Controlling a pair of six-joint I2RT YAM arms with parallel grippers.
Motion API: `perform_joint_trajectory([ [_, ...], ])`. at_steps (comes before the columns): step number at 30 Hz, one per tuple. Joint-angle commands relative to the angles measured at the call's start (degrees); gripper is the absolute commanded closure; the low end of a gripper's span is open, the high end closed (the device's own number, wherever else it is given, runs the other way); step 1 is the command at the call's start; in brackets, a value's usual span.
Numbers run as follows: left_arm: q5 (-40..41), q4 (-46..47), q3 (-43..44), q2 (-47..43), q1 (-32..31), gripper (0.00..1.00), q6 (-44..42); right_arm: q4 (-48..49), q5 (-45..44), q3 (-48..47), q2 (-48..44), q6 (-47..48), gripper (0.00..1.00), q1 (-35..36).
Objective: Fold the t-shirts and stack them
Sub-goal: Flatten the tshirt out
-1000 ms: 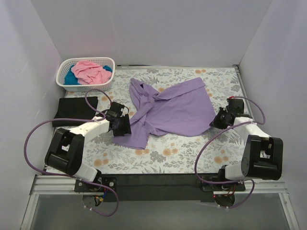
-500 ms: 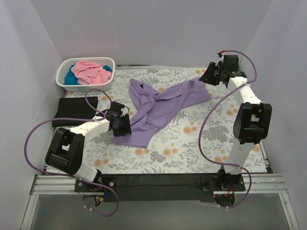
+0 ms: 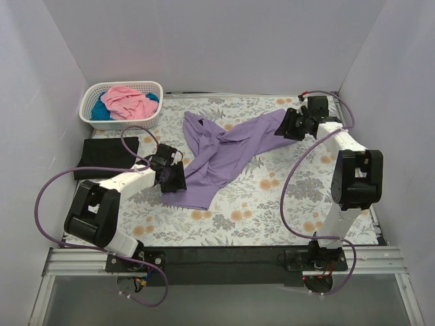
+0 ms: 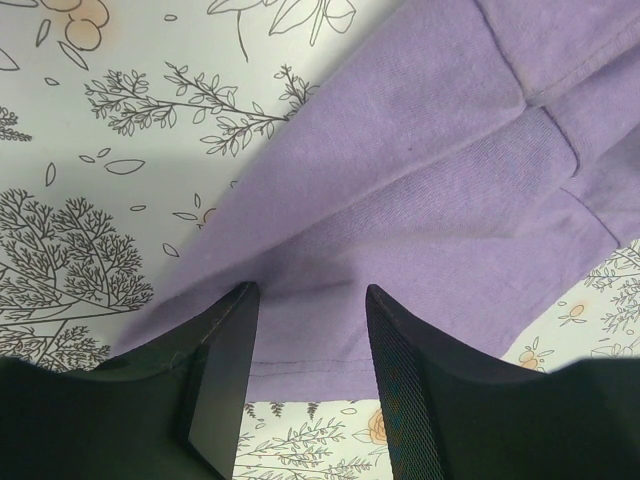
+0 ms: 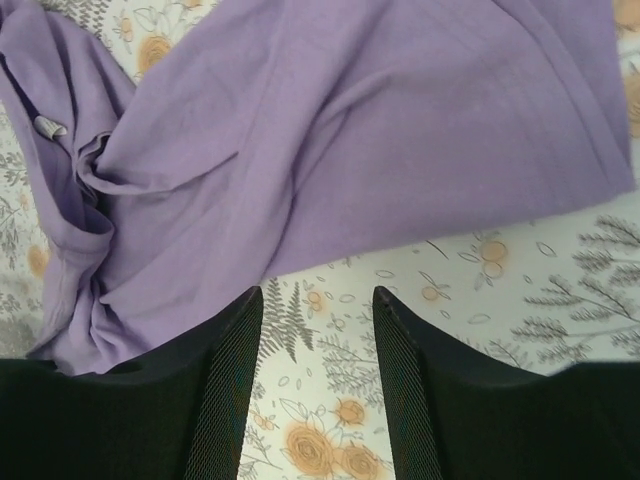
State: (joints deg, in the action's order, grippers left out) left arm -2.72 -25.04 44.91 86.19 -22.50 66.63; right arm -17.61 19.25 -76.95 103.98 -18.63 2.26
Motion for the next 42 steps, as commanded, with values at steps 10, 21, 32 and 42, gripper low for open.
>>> perform_joint_trajectory([
  [10,-1.58,-2.12,-1.40,3.02,-0.26,0.54,-0.54,5.74,-33.65,-13.82,10.26,1.66,0.50,15.31],
  [21,-2.11,-2.21,-1.31,3.54,-0.26,0.54,-0.54,5.57,-36.48,-24.47,22.92,6.85,0.63,19.00],
  [32,-2.29,-2.21,-1.40,3.63,-0.26,0.54,-0.54,3.20,-35.33,-28.70,28.38,6.59,0.63,19.62],
  [42,-2.46,-2.21,-1.49,3.45,-0.35,0.54,-0.63,2.58,-38.05,-26.85,27.41,6.85,0.88,19.62],
])
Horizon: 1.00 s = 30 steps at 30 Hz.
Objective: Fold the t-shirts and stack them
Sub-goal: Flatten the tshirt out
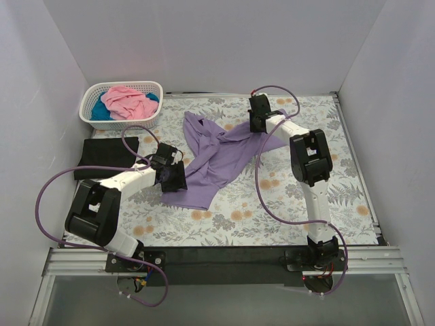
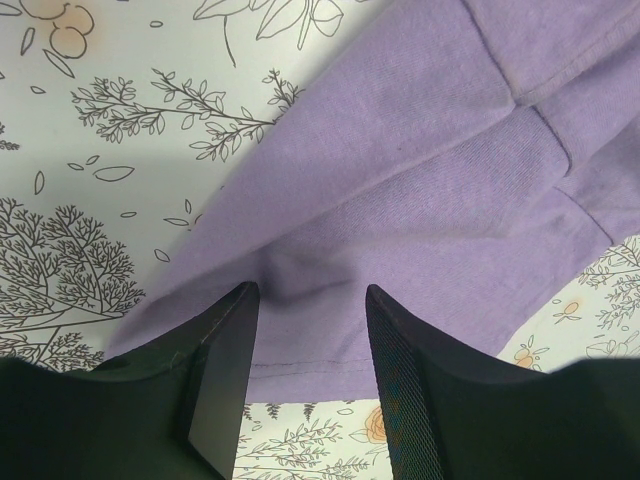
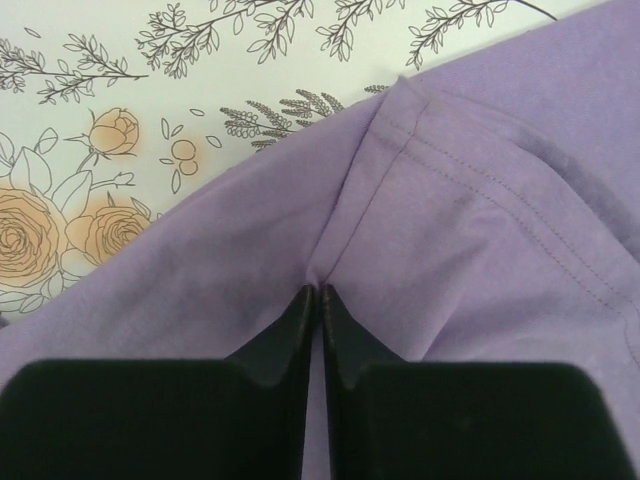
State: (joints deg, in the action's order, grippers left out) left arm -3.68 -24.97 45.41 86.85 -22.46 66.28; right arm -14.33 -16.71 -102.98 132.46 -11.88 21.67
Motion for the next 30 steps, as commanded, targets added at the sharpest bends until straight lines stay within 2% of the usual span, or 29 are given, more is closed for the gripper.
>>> perform_joint_trajectory([
  [1,-1.50,-2.27,-1.90,2.80,-0.39,0.54,-0.28,-0.79,-2.27,-0.73,-1.33,0.28,0.92,0.30],
  [2,-1.50,-2.19,-1.90,2.71,-0.31,0.54,-0.19,-0.70,-2.45,-0.73,-1.68,0.45,0.99,0.21],
  [11,-1.50,-2.27,-1.90,2.62,-0.31,0.54,-0.28,-0.79,-4.56,3.39,-10.01,1.77,0.99,0.30],
  [15,-1.50,-2.45,-1.81,2.80,-0.31,0.54,-0.28,-0.88,-6.40,10.68,-17.31,1.16,0.99,0.04],
  [19,-1.50,-2.54,-1.99,2.19,-0.31,0.54,-0.28,-1.58,-8.07,21.57,-25.83,-0.94,0.99,-0.58],
  [24,-1.85,-2.54,-2.08,2.01,-0.31,0.54,-0.36,-2.81,-8.34,40.02,-38.58,-6.57,0.99,-3.03],
  [30,-2.21,-2.54,-2.08,1.48,-0.31,0.54,-0.36,-2.81,-2.55,55.66,-48.96,-12.46,0.99,-9.18],
])
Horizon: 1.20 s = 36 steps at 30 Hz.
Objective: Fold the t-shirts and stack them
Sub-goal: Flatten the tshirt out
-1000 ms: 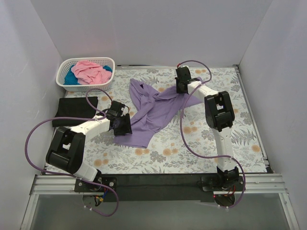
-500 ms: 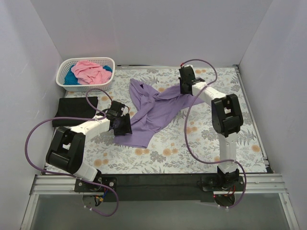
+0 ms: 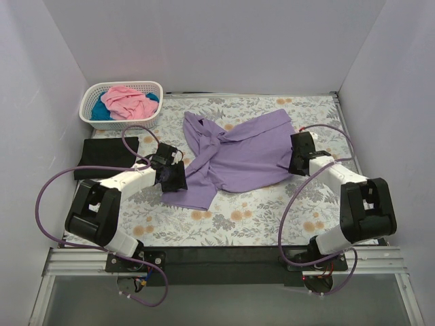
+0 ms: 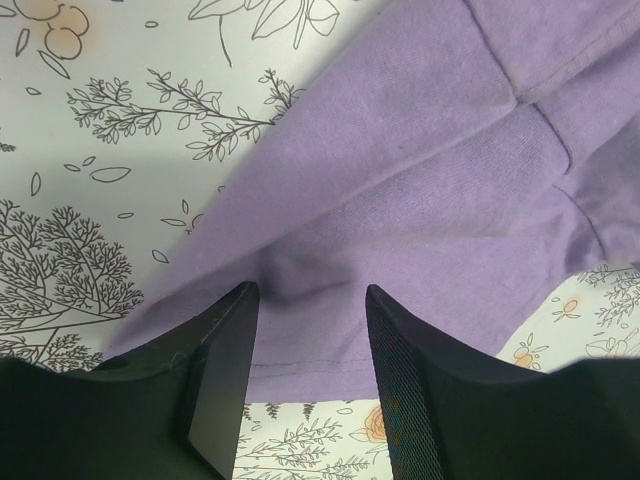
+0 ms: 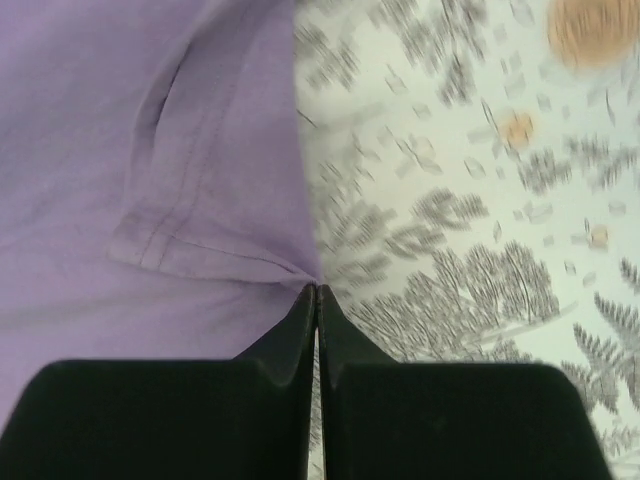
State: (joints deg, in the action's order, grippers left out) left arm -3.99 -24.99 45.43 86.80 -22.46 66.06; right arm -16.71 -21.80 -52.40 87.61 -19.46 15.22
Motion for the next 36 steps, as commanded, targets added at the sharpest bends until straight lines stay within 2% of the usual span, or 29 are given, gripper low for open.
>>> perform_joint_trajectory([
  [1,-1.90,-2.52,-2.10,1.61,-0.31,0.54,-0.14,-0.17,3.08,6.77,-5.16,-6.45,0.99,-3.26],
  [4,-1.90,-2.52,-2.19,1.53,-0.31,0.54,-0.23,0.27,5.01,11.87,-9.03,-8.04,0.98,-5.11],
  [10,-2.25,-2.60,-2.27,1.79,-0.31,0.54,-0.32,-2.71,3.61,14.87,-14.13,-6.12,0.87,-5.73],
  [13,-2.43,-2.60,-2.19,1.79,-0.31,0.54,-0.23,-3.07,4.92,13.03,-16.16,-2.95,0.65,-5.73],
  [16,-2.25,-2.69,-2.01,1.79,-0.39,0.54,-0.41,-3.42,5.81,9.87,-16.60,-1.72,0.56,-5.64],
  [22,-1.99,-2.78,-2.19,1.70,-0.39,0.54,-0.32,-1.75,11.43,3.64,-9.85,1.35,0.54,-3.55],
  [25,-2.08,-2.78,-2.10,1.61,-0.31,0.54,-0.41,-2.71,6.79,-0.40,-3.88,2.59,0.53,1.90],
  [31,-2.51,-2.69,-2.10,1.44,-0.31,0.54,-0.41,-5.70,-1.47,-6.21,7.03,2.15,0.55,5.25],
  [36,-2.52,-2.78,-1.92,1.35,-0.31,0.54,-0.50,-7.28,-1.14,-6.93,9.59,2.41,0.59,6.22],
])
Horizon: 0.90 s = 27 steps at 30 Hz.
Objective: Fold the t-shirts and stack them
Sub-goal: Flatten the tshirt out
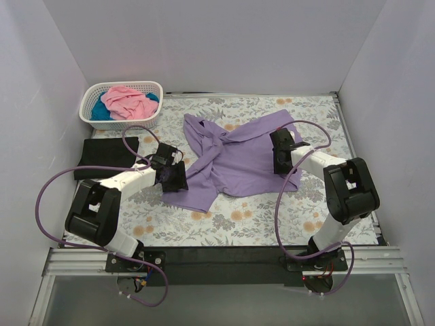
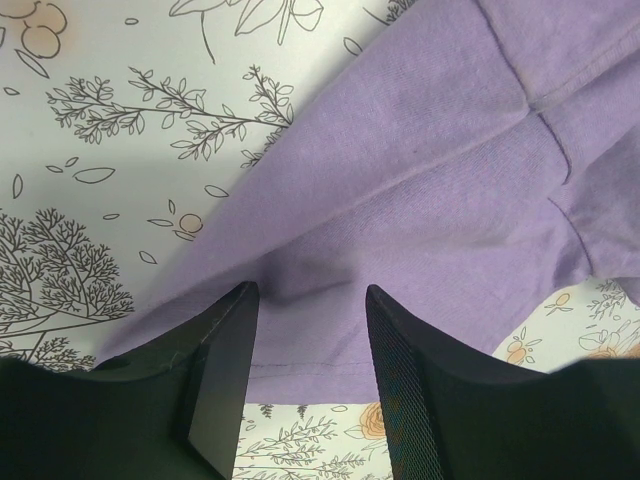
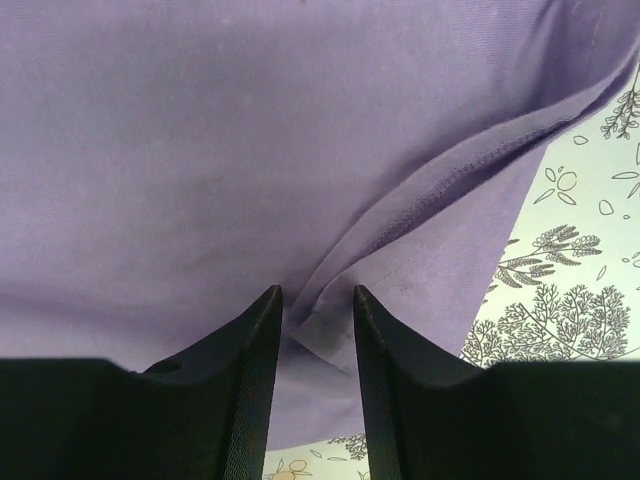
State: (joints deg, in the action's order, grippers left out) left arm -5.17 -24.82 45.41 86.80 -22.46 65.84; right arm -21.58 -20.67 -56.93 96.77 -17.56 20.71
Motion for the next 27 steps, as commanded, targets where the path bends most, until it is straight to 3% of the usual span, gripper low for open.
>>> perform_joint_trajectory([
  [1,-1.25,-2.87,-1.90,1.35,-0.31,0.54,-0.28,-2.58,-2.36,-2.31,0.35,0.51,0.61,0.74],
  [5,-1.33,-2.95,-1.99,1.35,-0.31,0.54,-0.28,-3.55,-4.99,-1.70,0.44,0.51,0.72,0.65],
  [9,-1.33,-2.95,-2.08,1.35,-0.31,0.54,-0.28,-4.61,-9.12,-0.56,-2.54,0.60,0.96,-0.31],
  [11,-1.25,-3.04,-2.16,1.35,-0.31,0.54,-0.19,-4.87,-10.70,0.23,-4.48,0.51,0.98,-2.76],
  [24,-1.77,-3.22,-2.17,1.00,-0.31,0.54,-0.28,-2.50,-0.17,9.29,-17.31,-3.62,0.94,-33.79],
  [26,-2.04,-3.31,-2.25,0.82,-0.31,0.54,-0.19,-2.15,1.93,10.08,-19.25,-3.80,0.87,-35.74],
  [27,-2.12,-3.22,-2.25,0.74,-0.31,0.54,-0.19,-1.97,2.38,10.52,-20.21,-3.45,0.74,-35.74],
])
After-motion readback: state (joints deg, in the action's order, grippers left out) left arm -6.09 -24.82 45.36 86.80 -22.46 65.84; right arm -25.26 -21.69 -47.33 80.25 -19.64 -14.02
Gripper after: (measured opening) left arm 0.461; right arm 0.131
